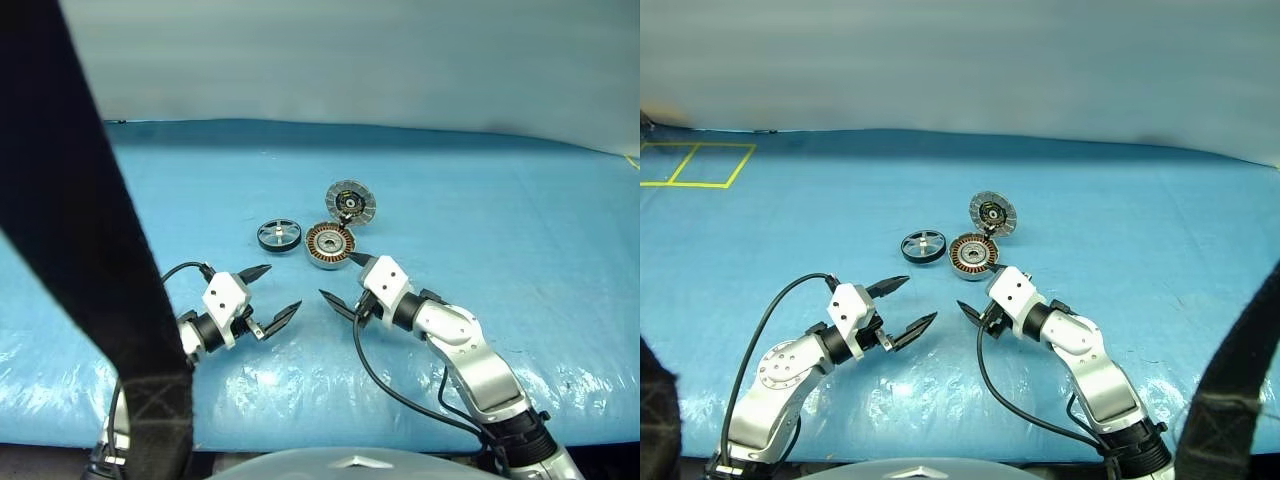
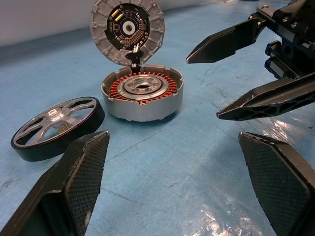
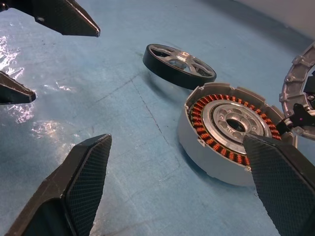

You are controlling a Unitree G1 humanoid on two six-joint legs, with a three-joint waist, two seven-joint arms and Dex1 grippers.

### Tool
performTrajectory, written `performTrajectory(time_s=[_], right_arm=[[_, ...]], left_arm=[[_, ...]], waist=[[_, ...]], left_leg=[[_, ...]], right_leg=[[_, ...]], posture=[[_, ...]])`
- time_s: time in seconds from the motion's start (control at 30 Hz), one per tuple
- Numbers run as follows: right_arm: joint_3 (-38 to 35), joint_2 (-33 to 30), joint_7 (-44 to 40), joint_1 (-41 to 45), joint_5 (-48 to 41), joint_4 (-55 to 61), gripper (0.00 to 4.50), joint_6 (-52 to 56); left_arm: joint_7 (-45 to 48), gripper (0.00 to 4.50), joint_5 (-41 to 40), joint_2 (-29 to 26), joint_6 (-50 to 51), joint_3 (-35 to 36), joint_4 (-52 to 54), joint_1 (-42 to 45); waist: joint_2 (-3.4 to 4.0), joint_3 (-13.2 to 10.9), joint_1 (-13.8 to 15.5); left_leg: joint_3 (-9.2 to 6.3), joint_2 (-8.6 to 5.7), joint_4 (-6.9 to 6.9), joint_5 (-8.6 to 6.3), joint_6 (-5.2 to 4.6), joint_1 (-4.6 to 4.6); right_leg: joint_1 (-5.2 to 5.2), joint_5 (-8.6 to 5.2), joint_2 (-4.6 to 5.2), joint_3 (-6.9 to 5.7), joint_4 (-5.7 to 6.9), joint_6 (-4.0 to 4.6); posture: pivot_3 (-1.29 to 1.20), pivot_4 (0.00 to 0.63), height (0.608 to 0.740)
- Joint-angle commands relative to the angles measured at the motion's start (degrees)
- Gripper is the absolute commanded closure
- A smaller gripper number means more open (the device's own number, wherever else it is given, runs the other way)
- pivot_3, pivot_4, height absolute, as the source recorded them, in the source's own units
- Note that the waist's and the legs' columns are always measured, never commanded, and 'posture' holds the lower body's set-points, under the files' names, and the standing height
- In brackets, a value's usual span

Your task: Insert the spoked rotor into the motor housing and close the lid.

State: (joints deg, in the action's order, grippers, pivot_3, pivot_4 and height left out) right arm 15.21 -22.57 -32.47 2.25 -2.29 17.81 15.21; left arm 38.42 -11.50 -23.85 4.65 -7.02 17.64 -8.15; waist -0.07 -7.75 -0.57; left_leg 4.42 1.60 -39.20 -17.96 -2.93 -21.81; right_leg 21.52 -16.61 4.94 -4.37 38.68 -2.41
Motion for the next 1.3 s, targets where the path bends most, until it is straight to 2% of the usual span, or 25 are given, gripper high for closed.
performTrajectory(time_s=[0.03,1.03,1.17,1.3], right_arm=[[-1.1,-0.14,0.2,0.83,0.07,0.55,0.02,-1.16],[-0.82,0.34,0.49,1.27,0.13,0.51,0.02,-1.44],[0.09,1.28,0.14,3.19,-0.05,0.69,0.02,-1.23],[3.42,0.83,-2.98,8.61,1.55,0.05,0.02,-0.15]], left_arm=[[-0.23,0.01,-0.85,-0.21,-0.56,1.44,0.36,0.38],[0.52,0.01,-0.38,-0.01,-1.15,0.97,-0.12,0.46],[0.29,0.01,-0.1,0.16,-1.31,0.8,-0.38,0.33],[-0.09,0.01,-0.03,0.11,-1.37,1.35,-0.83,0.15]], waist=[[0.0,0.0,0.0],[0.0,0.0,0.0],[0.0,0.0,-0.06],[0.01,-0.01,-0.15]], left_leg=[[0.0,0.0,0.0,0.0,0.0,0.0],[0.0,0.0,0.0,0.0,0.0,0.0],[0.0,0.0,0.0,0.0,0.0,0.0],[0.0,0.0,0.0,0.01,0.01,0.0]], right_leg=[[0.0,0.0,0.0,0.0,0.0,0.0],[0.0,0.0,0.0,0.0,0.0,0.0],[0.0,0.0,0.0,0.0,0.0,0.0],[0.02,0.0,-0.03,0.01,0.02,0.0]], posture=[[0.0,0.15,0.74],[0.0,0.15,0.74],[0.0,0.15,0.74],[0.0,0.15,0.74]])
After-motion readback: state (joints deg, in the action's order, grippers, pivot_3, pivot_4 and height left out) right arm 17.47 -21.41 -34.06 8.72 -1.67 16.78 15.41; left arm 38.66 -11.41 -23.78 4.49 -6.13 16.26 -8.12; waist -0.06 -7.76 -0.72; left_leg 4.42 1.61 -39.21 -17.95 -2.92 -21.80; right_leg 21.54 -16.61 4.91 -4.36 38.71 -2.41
